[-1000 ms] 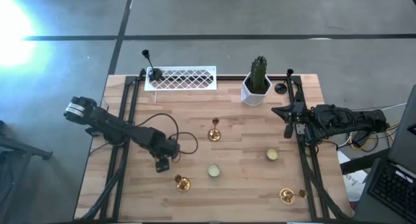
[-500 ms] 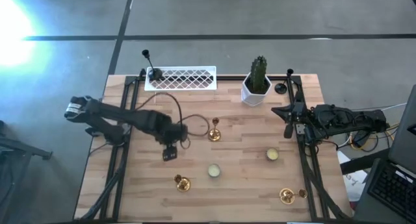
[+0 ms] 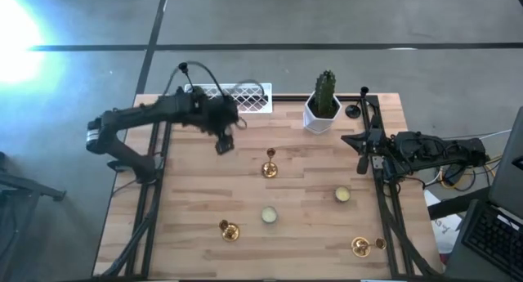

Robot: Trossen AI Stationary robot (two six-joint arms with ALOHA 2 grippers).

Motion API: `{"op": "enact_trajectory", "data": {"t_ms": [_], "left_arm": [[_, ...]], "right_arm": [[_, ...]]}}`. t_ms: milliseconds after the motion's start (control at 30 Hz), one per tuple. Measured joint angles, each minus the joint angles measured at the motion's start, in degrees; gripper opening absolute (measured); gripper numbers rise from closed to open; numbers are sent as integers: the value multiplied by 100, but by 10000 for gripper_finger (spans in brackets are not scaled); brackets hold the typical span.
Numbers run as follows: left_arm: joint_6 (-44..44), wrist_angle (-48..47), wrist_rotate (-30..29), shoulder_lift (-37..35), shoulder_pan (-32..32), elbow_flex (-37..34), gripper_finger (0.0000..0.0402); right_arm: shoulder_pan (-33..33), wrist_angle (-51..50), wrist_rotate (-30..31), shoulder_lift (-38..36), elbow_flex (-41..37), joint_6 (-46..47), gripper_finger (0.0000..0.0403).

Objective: Pick & Place candle stick holders
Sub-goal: Put the orange scented candle on the shelf

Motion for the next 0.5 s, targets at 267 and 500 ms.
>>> {"op": "enact_trajectory", "data": {"t_ms": [267, 500], "left_arm": [[1068, -143, 227, 466, 1115, 867, 298], [1663, -541, 184, 1206, 1721, 1524, 298]], "right_arm": [[-1, -2, 1, -1, 0, -1, 8], [-1, -1, 0, -1, 0, 7, 8]]}}
